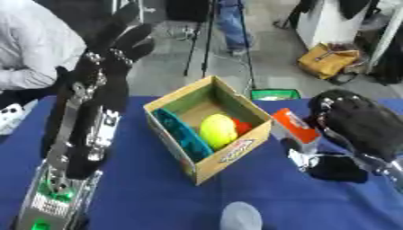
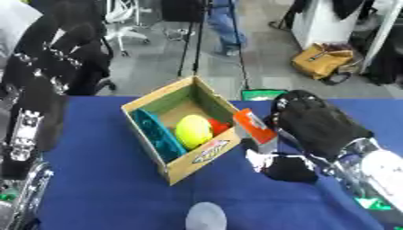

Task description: Pick up objects on the table and place them in the box.

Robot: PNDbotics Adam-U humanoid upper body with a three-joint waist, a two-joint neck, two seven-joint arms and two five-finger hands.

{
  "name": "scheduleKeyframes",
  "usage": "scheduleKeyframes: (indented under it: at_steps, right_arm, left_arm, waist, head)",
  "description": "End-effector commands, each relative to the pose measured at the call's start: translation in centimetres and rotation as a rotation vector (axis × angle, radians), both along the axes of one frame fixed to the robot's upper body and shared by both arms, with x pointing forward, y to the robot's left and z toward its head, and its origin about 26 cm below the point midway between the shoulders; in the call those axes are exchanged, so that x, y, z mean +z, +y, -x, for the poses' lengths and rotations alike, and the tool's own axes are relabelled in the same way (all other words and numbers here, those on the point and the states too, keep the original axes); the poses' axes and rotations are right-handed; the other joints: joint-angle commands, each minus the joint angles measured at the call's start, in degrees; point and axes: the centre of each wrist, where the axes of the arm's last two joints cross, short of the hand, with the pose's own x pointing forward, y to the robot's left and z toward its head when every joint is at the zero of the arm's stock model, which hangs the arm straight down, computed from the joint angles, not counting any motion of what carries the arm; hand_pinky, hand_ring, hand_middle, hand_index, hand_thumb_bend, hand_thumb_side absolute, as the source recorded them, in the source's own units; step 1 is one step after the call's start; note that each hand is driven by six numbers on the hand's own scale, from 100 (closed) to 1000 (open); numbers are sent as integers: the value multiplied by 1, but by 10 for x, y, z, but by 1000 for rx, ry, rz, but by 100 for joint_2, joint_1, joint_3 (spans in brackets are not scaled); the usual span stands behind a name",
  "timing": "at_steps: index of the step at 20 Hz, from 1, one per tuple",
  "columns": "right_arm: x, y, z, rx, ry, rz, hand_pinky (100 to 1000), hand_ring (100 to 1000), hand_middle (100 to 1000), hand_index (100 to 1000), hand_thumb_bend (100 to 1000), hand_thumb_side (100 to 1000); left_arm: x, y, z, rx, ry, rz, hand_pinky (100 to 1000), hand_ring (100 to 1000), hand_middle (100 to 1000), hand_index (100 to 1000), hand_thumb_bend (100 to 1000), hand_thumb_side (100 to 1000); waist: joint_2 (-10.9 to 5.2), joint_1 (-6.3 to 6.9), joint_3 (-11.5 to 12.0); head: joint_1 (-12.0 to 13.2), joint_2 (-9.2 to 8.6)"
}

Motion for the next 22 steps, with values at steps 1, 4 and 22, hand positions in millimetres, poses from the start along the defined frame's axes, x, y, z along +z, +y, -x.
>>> scheduleKeyframes:
  at_steps: [1, 4, 22]
  right_arm:
    - [18, -3, -4, -28, -50, -20, 869, 801, 272, 426, 158, 905]
    - [28, 1, -15, -47, -74, -43, 869, 801, 267, 421, 164, 908]
    - [51, -8, -97, -210, -39, -41, 870, 802, 272, 427, 170, 892]
  left_arm:
    - [6, -3, 2, -17, -24, -2, 936, 965, 1000, 1000, 100, 735]
    - [7, -5, 2, -27, -25, -4, 936, 965, 1000, 1000, 100, 735]
    - [22, -19, 4, -97, -81, -45, 936, 967, 1000, 1000, 100, 740]
  waist:
    - [-131, -16, 27]
    - [-117, -13, 96]
    - [343, -204, 649]
  head:
    - [-64, -83]
    - [-180, -126]
    - [-563, -282]
